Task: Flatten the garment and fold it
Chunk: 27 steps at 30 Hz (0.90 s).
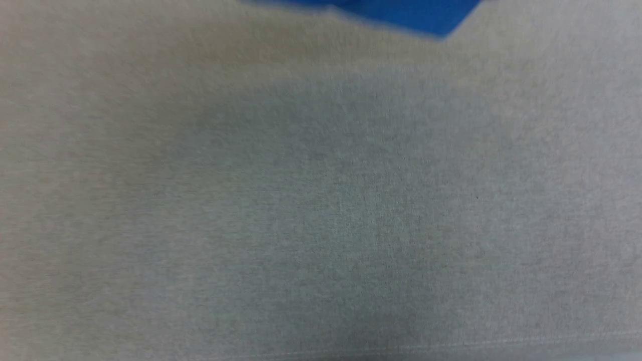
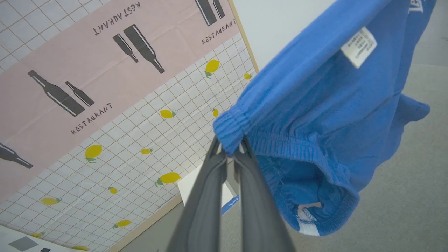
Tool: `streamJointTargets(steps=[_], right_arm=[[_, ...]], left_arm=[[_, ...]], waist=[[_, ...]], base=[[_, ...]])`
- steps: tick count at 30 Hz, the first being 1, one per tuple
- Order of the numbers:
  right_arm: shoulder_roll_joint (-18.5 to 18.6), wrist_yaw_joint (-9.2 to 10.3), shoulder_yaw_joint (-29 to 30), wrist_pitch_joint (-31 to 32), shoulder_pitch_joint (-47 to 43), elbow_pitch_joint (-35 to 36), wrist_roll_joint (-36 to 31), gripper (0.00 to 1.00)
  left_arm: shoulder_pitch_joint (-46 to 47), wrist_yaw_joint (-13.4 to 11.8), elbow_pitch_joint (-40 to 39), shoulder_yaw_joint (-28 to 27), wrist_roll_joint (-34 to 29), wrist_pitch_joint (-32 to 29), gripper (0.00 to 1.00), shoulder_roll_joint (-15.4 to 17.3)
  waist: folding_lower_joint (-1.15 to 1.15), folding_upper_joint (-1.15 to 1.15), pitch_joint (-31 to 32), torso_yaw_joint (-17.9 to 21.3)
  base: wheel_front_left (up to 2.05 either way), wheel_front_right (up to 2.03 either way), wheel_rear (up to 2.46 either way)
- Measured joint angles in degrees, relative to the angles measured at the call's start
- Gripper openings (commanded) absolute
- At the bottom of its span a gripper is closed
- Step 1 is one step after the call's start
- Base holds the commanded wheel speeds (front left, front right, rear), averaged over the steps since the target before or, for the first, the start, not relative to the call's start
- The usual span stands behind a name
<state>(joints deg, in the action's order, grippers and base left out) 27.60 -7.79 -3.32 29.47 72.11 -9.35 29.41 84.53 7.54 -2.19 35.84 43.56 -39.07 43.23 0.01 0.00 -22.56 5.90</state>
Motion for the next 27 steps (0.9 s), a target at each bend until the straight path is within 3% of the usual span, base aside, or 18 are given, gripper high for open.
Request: streamJointTargets(steps=[6,14,21,27], right_arm=[[-2.5,-0.34,-1.35,-12.2,14.28,-12.05,-4.7,0.0],[-5.67,-0.35,-2.45,-22.87,20.91,-23.02,-8.0,0.0],[-5.63,-0.31,-8.43,-25.79,15.61,-27.32,-7.71,0.0],[-3.93,-0.25,-14.36,-25.41,3.22,-28.61,-5.2,0.0]], left_arm=[[14.56,0.05,14.5,2.87,-5.6,8.27,0.0,-4.97],[20.35,0.3,27.93,4.9,-10.24,18.66,0.0,-9.49],[12.93,0.3,31.26,8.57,-8.28,23.71,0.0,-10.21],[-3.19,-0.48,30.96,12.4,-5.78,28.44,0.0,-11.11]], waist=[[0.01,0.0,-8.48,1.68],[0.01,0.0,-16.24,3.37],[0.01,0.0,-18.14,3.5],[0.0,0.0,-15.36,2.7]], base=[[0.0,0.0,0.0],[0.0,0.0,0.0],[0.0,0.0,0.0],[0.0,0.0,0.0]])
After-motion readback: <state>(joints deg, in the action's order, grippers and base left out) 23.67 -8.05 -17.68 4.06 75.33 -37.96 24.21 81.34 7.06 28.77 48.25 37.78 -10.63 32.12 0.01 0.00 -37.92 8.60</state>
